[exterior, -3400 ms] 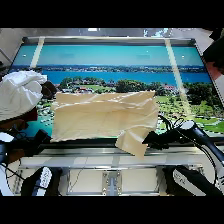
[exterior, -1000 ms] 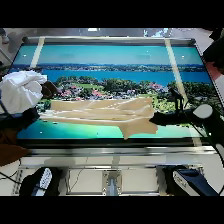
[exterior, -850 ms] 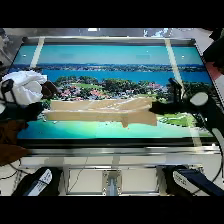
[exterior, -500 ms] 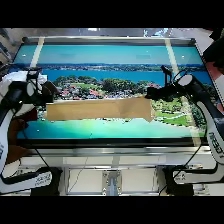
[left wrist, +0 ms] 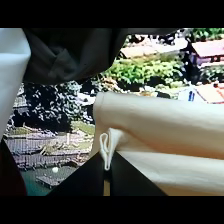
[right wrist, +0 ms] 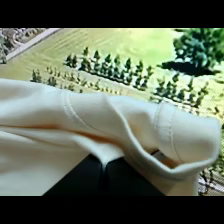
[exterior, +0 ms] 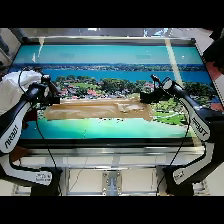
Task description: Fold the shirts.
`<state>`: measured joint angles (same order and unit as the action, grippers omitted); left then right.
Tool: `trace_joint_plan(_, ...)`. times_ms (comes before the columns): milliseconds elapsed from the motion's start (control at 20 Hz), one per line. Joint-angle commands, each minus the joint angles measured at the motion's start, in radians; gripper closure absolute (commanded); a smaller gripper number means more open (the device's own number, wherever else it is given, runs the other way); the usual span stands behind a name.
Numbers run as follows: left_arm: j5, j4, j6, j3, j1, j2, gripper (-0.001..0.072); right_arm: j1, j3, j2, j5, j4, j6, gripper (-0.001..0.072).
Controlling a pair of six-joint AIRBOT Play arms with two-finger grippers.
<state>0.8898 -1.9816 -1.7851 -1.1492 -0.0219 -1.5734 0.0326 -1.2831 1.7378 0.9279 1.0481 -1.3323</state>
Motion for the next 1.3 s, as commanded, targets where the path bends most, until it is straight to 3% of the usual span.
trace_joint_plan(0,0.019,-0.008,-0.011,-0.003,0.002,0.006,0.0532,0.004,-0.058,0.005,0.061,0.008,0.000,0.0664)
trace_joint_plan(50,0.022,-0.008,-0.011,-0.003,0.002,0.026,0.0323,0.002,-0.094,-0.011,0.102,0.015,0.000,0.0587)
trace_joint_plan(100,0.022,-0.008,-0.011,-0.003,0.001,0.057,0.0190,-0.001,-0.135,-0.032,0.148,0.033,0.000,0.0500)
trace_joint_plan(300,0.018,-0.008,-0.010,-0.004,0.001,0.239,0.0181,-0.024,-0.289,-0.171,0.334,0.169,0.000,0.0499)
trace_joint_plan(350,0.012,-0.006,-0.007,-0.004,0.002,0.289,0.0181,-0.035,-0.311,-0.220,0.354,0.225,-0.001,0.0455)
trace_joint_plan(400,0.002,-0.005,-0.006,-0.004,0.009,0.339,0.0181,-0.057,-0.314,-0.266,0.352,0.274,-0.023,0.0268)
trace_joint_plan(500,-0.015,-0.004,0.032,-0.004,0.033,0.410,0.0181,-0.131,-0.314,-0.304,0.373,0.299,-0.097,0.0238)
trace_joint_plan(600,-0.016,-0.005,0.066,-0.004,0.090,0.457,0.0180,-0.233,-0.299,-0.283,0.453,0.244,-0.125,0.0227)
trace_joint_plan(750,-0.053,-0.005,0.064,-0.004,0.197,0.477,0.0180,-0.393,-0.226,-0.191,0.553,0.009,-0.074,0.0223)
trace_joint_plan(900,-0.163,-0.004,0.063,-0.004,0.291,0.471,0.0181,-0.491,-0.132,-0.079,0.534,-0.197,0.043,0.0105)
trace_joint_plan(1050,-0.238,-0.004,0.022,-0.004,0.332,0.443,0.0181,-0.497,-0.116,0.047,0.535,-0.236,0.121,0.0095)
trace_joint_plan(1250,-0.231,0.070,-0.008,-0.003,0.336,0.391,0.0182,-0.437,-0.116,0.168,0.494,-0.315,0.176,0.0096)
